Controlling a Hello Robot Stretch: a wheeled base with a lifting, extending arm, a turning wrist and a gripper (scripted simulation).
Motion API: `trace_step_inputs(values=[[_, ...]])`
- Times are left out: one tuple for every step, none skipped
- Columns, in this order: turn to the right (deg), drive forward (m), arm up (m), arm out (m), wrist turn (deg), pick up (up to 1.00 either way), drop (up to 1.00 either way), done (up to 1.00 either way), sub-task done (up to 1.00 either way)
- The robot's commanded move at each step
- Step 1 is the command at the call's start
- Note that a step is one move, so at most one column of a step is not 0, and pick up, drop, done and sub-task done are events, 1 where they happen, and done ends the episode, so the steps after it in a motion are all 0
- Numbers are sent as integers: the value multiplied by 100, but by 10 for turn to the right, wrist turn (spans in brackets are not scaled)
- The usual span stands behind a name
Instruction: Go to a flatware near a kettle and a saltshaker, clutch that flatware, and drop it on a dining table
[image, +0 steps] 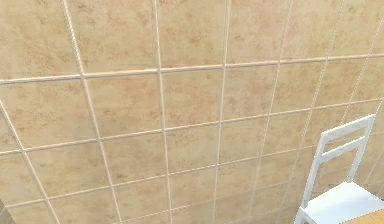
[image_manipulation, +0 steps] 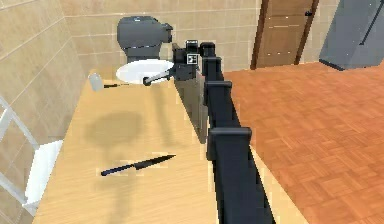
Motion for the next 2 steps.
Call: trace_step_inputs(values=[[0,0,-32,0,0,0,0,0,0],[0,0,0,0,0,0,100,0,0]])
